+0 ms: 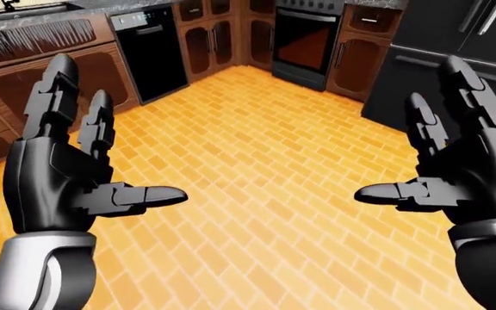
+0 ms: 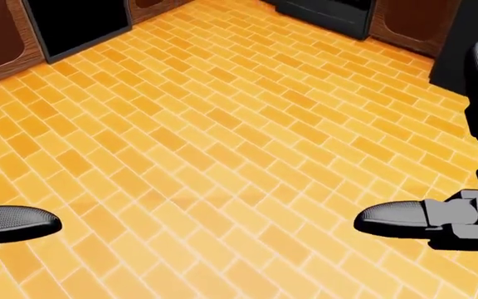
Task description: Navigate to the stove.
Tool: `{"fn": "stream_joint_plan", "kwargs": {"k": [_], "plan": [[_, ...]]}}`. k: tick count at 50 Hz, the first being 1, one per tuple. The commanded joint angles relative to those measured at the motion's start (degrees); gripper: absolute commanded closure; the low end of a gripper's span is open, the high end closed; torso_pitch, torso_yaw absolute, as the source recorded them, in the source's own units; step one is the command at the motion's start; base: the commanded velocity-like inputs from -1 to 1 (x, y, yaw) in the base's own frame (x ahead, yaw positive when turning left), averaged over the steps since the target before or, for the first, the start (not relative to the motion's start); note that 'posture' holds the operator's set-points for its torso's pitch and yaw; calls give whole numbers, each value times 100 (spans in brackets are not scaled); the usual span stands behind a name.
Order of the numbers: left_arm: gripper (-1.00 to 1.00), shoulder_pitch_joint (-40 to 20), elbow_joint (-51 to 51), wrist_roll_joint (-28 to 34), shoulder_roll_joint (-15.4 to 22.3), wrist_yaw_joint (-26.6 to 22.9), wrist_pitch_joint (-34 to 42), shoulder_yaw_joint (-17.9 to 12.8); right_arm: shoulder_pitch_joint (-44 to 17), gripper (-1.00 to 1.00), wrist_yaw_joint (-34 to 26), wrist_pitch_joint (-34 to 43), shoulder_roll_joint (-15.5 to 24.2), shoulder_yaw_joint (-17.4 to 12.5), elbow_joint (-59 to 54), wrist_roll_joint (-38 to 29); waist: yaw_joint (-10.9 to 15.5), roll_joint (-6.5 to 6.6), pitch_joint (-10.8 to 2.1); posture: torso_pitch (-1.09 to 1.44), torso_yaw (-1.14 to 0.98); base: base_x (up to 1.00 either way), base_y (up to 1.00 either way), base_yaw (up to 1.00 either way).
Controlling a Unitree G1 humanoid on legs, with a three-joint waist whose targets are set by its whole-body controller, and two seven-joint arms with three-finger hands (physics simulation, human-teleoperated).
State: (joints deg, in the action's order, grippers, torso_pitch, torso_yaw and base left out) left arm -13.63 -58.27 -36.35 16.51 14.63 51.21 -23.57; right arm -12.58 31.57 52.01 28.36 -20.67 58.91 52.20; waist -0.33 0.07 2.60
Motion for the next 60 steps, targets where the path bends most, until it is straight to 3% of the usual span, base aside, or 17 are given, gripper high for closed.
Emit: {"fn": "stream_joint_plan", "kwargs": {"k": [1,5,8,9,11,17,22,23,25,32,36,45,49,50,51,54,60], "plan": [[-100,-89,-84,31,62,-17,-155,-102,-97,-100,-54,-147,24,-31,109,-100,30,-91,-57,0,0,20,0,0],[-100,-69,-84,51,56,-35,-170,-104,-74,-100,-25,-184,46,23,109,-105,26,73,-12,0,0,20,0,0],[-100,-62,-79,95,49,-55,-182,-86,-85,-100,-2,-168,48,-1,109,-60,10,401,-24,0,0,20,0,0],[-100,-65,-102,100,51,-51,-160,-84,-80,-100,-1,-165,50,-6,109,-55,69,210,-20,0,0,20,0,0],[-100,-88,-103,94,51,-48,-131,-93,-97,-100,-8,-138,38,-36,109,-41,63,304,-23,0,0,20,0,0],[-100,-78,-52,222,7,-112,-195,-12,-113,-100,-94,-82,-43,-52,109,-130,100,88,-28,0,0,20,0,0],[-100,-90,-37,314,-34,-156,-189,37,-171,-100,-68,-2,-62,-96,109,-97,153,-499,-148,0,0,21,0,0],[-100,-96,-52,312,-39,-160,-169,38,-169,-100,-110,7,-94,-88,109,-144,69,-256,-45,0,0,20,0,0],[-100,-110,-51,326,-46,-166,-156,42,-186,-100,-122,38,-114,-98,109,-145,70,-376,-28,0,0,21,0,0],[-100,-94,-75,310,-68,-186,-133,-16,-150,-100,-154,5,-135,-49,109,-215,11,-37,35,0,0,21,0,0],[-100,-62,-48,336,-68,-198,-178,12,-152,-100,-141,9,-129,-44,109,-199,-54,391,-152,0,0,21,0,0],[-100,-6,-48,332,-91,-223,-215,-25,-35,-100,-130,-130,-87,15,109,-222,119,10,-24,0,0,20,0,0],[-100,-38,-17,384,-94,-233,-224,13,-101,-100,-121,-75,-88,-1,109,-194,136,-547,-161,0,0,21,0,0],[-100,-43,8,404,-94,-244,-240,27,-118,-100,-142,-46,-114,-13,109,-214,63,-289,-66,0,0,21,0,0],[-100,-51,4,403,-94,-243,-227,29,-138,-100,-146,-24,-121,-20,109,-216,101,-400,-45,0,0,20,0,0],[-100,-78,-4,388,-90,-234,-190,22,-153,-100,-155,-1,-132,-23,109,-224,41,-305,-81,0,0,20,0,0],[-100,-77,5,421,-103,-248,-186,46,-156,-100,-177,23,-160,-22,109,-243,-21,117,2,0,0,21,0,0]]}}
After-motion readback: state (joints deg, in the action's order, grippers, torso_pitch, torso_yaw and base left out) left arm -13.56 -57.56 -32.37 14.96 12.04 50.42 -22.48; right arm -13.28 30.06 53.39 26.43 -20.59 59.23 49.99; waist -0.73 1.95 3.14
